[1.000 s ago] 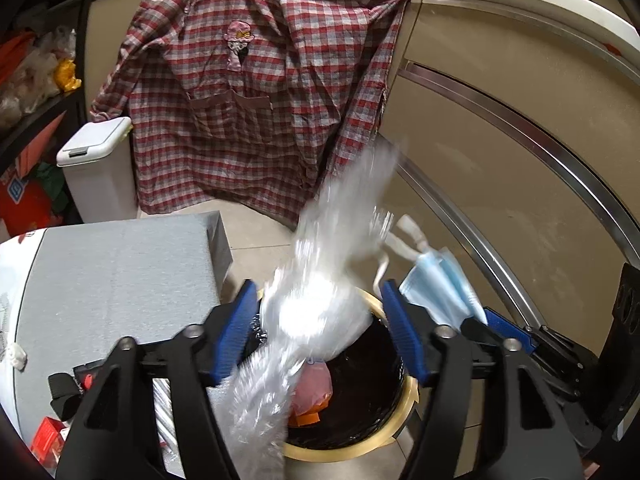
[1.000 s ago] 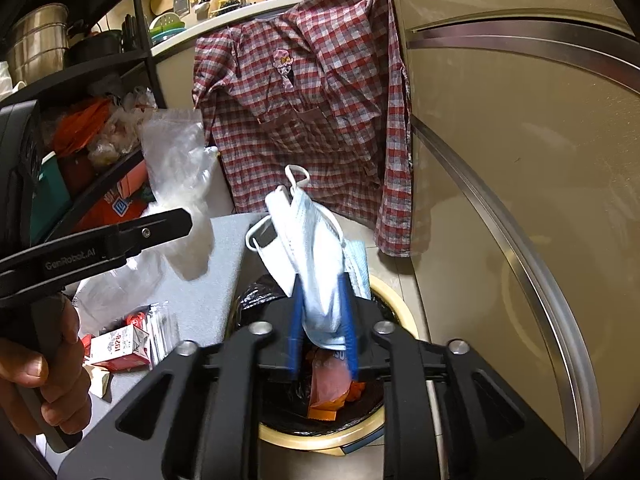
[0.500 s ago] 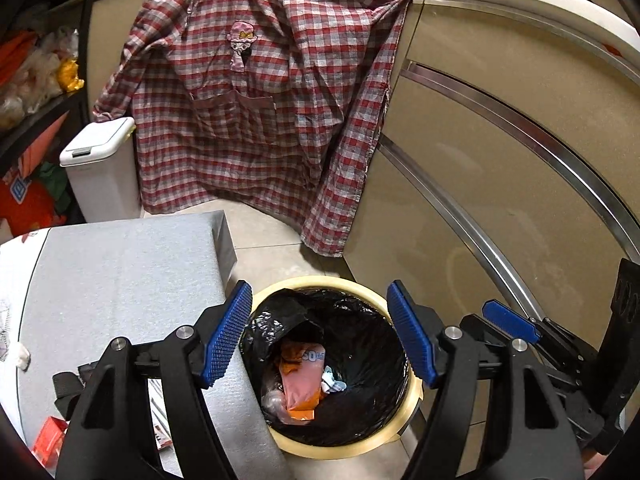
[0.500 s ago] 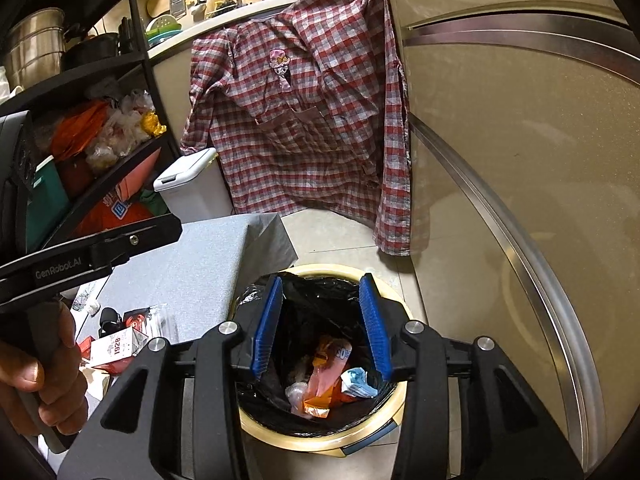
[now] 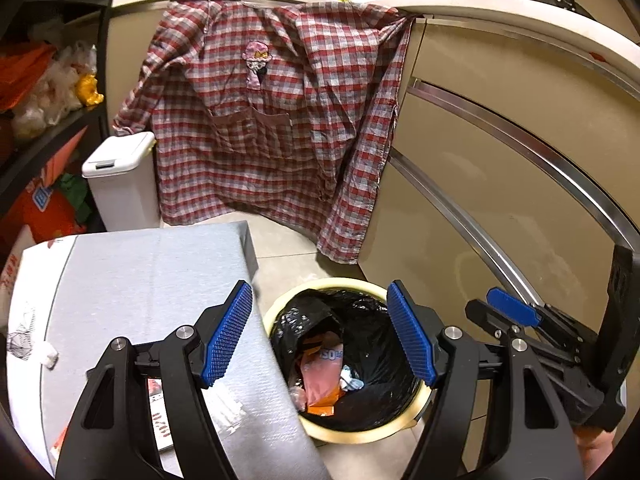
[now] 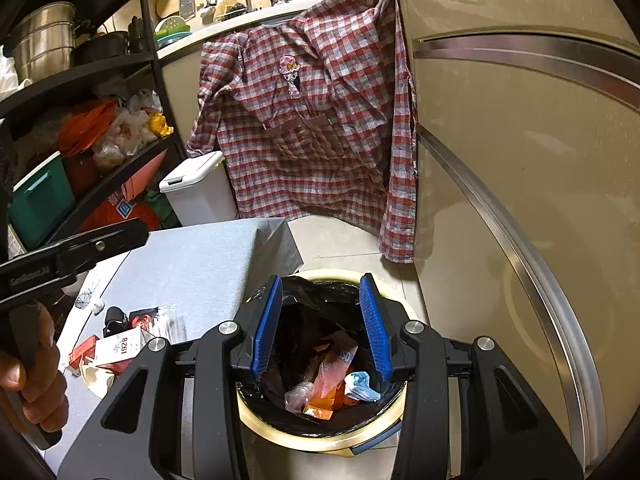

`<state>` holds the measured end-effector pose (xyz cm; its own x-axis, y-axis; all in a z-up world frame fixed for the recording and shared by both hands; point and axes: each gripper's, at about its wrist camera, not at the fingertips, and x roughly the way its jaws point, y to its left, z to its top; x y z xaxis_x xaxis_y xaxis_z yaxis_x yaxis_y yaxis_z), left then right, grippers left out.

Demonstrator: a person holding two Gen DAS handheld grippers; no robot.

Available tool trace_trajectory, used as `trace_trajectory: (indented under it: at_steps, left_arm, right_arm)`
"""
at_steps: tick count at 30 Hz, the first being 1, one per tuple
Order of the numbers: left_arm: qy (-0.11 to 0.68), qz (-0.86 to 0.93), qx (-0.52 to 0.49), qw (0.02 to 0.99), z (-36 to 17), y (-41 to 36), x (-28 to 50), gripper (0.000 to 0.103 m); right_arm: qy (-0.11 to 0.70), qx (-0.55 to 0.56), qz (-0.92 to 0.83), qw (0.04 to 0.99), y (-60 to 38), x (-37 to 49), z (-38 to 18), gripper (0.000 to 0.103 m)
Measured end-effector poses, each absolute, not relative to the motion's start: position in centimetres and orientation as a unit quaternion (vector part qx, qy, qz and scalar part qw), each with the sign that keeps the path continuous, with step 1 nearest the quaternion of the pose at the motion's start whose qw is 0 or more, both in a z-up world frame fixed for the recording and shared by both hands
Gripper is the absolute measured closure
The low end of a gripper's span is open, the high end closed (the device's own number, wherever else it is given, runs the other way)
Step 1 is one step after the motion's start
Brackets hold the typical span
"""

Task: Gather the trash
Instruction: 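Return both open tools over the table, then grasp the red box with the left tool while the right tool grasps clear straw wrappers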

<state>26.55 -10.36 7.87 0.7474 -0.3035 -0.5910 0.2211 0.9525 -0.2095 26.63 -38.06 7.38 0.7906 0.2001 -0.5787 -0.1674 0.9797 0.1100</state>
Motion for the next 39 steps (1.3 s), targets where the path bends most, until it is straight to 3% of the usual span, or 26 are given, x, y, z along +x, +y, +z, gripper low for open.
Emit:
trace_trajectory:
  at_steps: [25, 33, 39]
  left_arm:
    - [0.284, -0.063, -0.040, 0.956, 10.6, 5.8, 16.6, 0.037]
    - [0.304, -0.029, -0.056, 0.950, 6.8, 11.7, 15.7, 0.052]
    - [0.336, -0.029, -0.072, 0.939, 3.6, 13.7, 16.4, 0.055]
  right_arm:
    - [0.294, -0.012, 0.155, 0.943, -30.2, 22.5, 8.0, 0.062]
    - [0.309, -0.021, 0.192, 0.931, -26.8, 22.6, 6.5, 0.082]
    - [0.327, -0.034, 0.208, 0.921, -24.4, 23.1, 4.6, 0.083]
